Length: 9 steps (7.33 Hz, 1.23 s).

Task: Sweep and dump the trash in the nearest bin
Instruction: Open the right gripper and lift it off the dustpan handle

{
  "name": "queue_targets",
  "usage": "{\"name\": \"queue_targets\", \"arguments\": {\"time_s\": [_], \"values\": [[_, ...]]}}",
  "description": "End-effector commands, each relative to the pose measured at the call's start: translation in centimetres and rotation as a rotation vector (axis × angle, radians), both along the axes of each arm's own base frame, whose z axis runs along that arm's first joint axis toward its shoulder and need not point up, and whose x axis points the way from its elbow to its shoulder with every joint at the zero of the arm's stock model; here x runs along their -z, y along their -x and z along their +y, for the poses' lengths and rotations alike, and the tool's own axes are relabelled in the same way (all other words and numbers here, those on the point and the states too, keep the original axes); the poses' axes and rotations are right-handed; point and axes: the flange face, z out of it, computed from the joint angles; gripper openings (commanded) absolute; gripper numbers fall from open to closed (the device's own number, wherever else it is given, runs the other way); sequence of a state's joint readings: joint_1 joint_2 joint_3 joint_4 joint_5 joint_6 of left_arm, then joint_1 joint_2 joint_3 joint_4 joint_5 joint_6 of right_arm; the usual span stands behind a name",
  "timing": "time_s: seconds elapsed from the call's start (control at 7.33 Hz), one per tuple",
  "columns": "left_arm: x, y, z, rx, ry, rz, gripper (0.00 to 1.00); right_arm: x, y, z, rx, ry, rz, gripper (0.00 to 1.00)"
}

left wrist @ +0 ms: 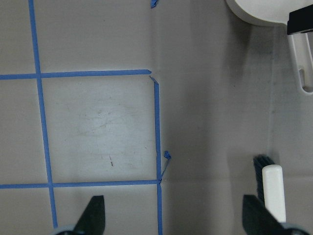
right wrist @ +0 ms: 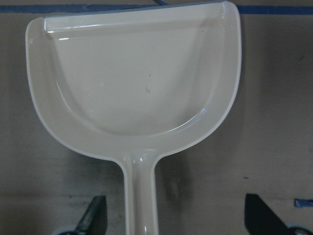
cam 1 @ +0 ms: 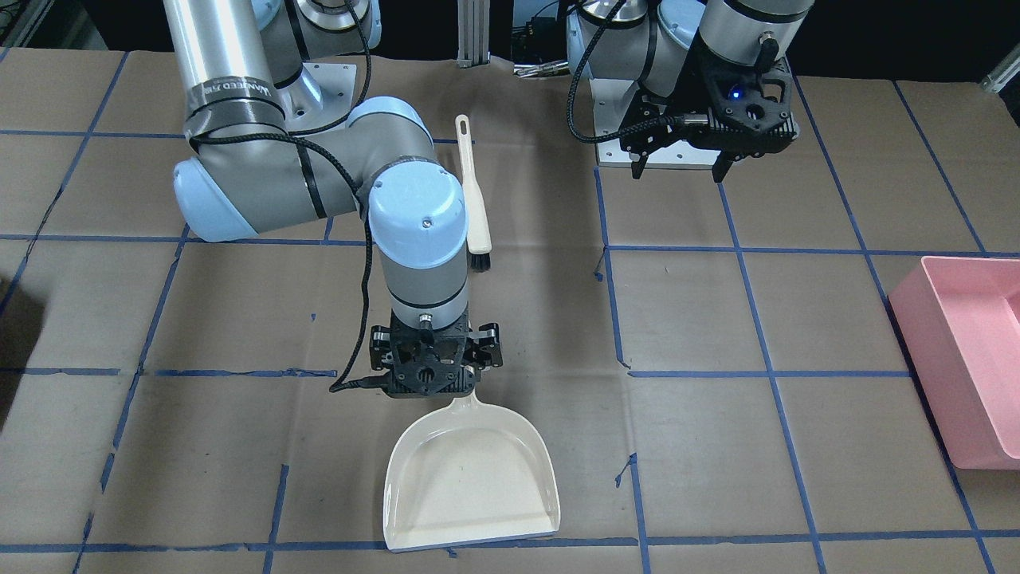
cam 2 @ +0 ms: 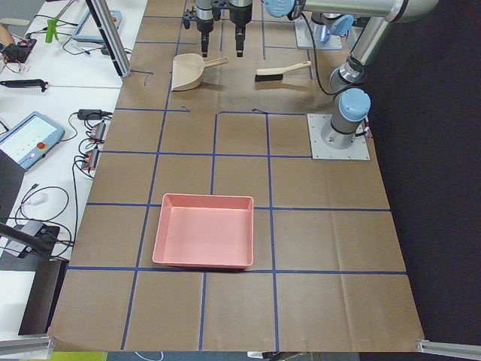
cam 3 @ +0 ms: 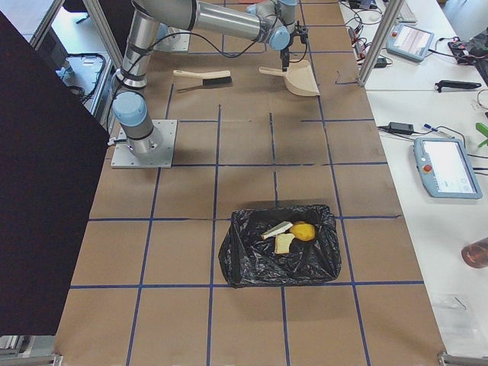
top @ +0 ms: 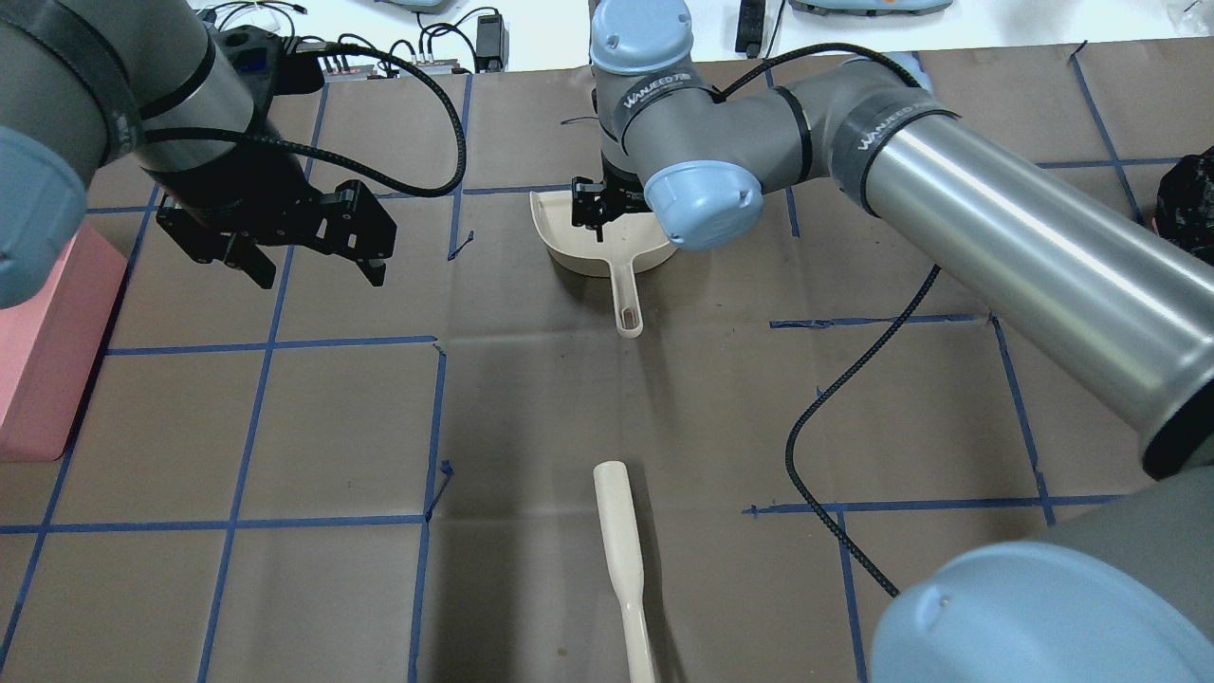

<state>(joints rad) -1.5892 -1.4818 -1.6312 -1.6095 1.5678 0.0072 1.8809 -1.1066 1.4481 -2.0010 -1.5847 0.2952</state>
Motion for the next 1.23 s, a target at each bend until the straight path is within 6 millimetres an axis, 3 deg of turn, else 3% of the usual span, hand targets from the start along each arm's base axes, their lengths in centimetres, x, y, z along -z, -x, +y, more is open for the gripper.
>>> {"name": "queue_targets", "arguments": {"time_s": [0.0,0.14,0.41,0.68,1.09], "values": [[0.0,0.1,0.1,0.0,-0.001,0.0,1.0,-5.2,5.8,0.9,-0.018,-0.047,0.026,1.0],[-0.1,0.0,0.1,0.001,-0.001,0.0,1.0,-7.8,9.5,1.7,-0.044,-0.077,0.039,1.0],[-1.5,-0.4,1.3,0.008,0.03,-0.033,1.0,-12.0,16.7,5.1,-0.074,-0.143,0.046,1.0],[-1.2,-0.5,2.0,0.014,0.024,-0.03,1.0,-13.7,21.6,9.6,-0.053,-0.122,0.029,1.0],[-0.5,-0.4,2.2,0.011,0.009,-0.02,1.0,-16.4,21.3,15.0,-0.043,-0.069,0.032,1.0]]}}
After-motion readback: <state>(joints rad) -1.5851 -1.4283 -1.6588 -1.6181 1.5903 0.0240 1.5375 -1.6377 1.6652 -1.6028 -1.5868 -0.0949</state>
